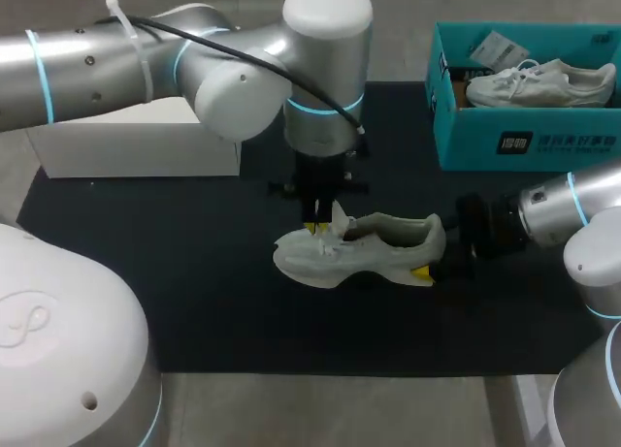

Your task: Take the shoe out of the shoebox, open the shoe tongue, remove and reinsert the insole, then place the shoe into the shoebox

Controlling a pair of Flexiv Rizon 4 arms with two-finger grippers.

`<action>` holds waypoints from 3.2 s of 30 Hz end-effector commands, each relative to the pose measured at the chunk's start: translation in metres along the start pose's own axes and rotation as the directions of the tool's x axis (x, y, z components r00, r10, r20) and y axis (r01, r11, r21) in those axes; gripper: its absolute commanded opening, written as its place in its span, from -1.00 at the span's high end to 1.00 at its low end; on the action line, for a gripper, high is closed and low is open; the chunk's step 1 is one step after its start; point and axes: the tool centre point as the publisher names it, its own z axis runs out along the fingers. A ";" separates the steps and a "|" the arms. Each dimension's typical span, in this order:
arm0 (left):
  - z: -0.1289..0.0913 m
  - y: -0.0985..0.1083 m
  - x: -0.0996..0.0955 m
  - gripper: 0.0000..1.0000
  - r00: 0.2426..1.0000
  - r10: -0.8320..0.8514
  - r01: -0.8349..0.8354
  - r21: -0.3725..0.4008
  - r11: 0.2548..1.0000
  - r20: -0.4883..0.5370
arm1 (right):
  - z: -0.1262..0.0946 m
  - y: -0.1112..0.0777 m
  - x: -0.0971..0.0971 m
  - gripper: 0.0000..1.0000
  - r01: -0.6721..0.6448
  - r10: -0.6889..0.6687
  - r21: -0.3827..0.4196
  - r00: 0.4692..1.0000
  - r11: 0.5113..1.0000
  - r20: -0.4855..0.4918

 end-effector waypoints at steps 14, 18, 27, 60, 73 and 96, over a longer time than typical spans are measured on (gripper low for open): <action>0.030 -0.010 -0.040 1.00 0.992 -0.126 0.125 -0.053 0.991 -0.003 | 0.006 -0.003 -0.002 1.00 -0.001 0.001 0.001 1.000 1.000 0.004; 0.027 -0.009 -0.039 -1.00 0.996 -0.088 0.087 -0.063 0.994 -0.015 | 0.006 -0.003 -0.002 1.00 -0.001 0.001 0.001 1.000 1.000 0.004; 0.002 -0.006 -0.026 -1.00 0.802 0.566 -0.573 0.019 0.819 -0.190 | 0.006 -0.003 -0.002 1.00 -0.001 0.001 0.001 1.000 1.000 0.004; -0.090 0.002 0.009 -1.00 -0.360 0.893 -0.927 0.006 -0.376 0.269 | 0.006 -0.003 -0.002 1.00 -0.001 0.001 0.001 1.000 1.000 0.004; -0.078 -0.015 0.051 1.00 -0.377 0.886 -0.922 -0.014 -0.387 0.271 | 0.006 -0.003 -0.002 1.00 -0.001 0.001 0.001 1.000 1.000 0.004; -0.066 -0.018 0.070 1.00 -0.382 0.907 -0.921 0.007 -0.389 0.176 | 0.006 -0.003 -0.002 1.00 -0.001 0.001 0.001 1.000 1.000 0.004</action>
